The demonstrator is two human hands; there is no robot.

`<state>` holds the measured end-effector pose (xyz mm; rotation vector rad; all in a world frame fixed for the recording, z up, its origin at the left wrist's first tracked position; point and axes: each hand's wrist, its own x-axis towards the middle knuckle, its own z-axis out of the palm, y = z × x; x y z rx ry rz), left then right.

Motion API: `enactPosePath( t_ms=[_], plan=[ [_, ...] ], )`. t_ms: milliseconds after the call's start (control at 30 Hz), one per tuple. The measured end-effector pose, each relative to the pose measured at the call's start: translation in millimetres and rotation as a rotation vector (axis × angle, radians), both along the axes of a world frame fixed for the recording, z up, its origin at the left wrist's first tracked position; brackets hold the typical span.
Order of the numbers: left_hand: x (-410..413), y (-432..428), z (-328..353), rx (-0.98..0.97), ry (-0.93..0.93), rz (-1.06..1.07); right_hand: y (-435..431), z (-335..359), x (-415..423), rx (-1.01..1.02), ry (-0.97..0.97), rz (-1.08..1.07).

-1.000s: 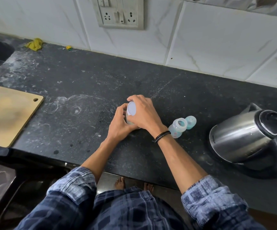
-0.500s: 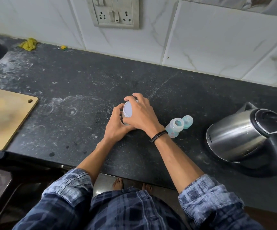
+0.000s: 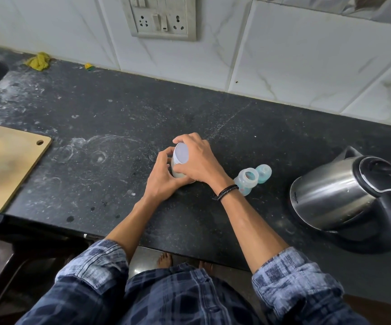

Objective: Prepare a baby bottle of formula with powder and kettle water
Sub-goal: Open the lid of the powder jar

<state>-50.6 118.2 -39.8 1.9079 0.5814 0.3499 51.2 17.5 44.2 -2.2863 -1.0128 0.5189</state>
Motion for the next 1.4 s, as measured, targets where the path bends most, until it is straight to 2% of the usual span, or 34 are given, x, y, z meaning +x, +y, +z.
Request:
enactPosePath(
  t_ms=[300,533,733,933,1033,1167,1233,1400],
  plan=[
    [1,2,0,0.011,-0.033,-0.007,-11,0,-5,0.258,0.160,-0.140],
    [2,2,-5,0.002,-0.067,0.007,-29,-3,2,0.534,0.339,-0.403],
    [3,1,-8,0.004,-0.072,0.013,-29,-11,18,0.508,0.313,-0.623],
    [3,2,-9,-0.003,-0.069,0.014,-20,-28,22,0.496,0.255,-0.696],
    [3,2,-9,-0.005,-0.071,0.016,-14,-39,24,0.487,0.332,-0.780],
    [3,2,-10,0.003,-0.065,0.021,-11,-56,25,0.536,0.568,-0.929],
    [3,3,-10,0.011,-0.063,0.018,-11,-63,24,0.562,0.601,-0.976],
    [3,3,-10,0.027,-0.062,0.015,-15,-73,18,0.569,0.413,-0.913]
  ],
)
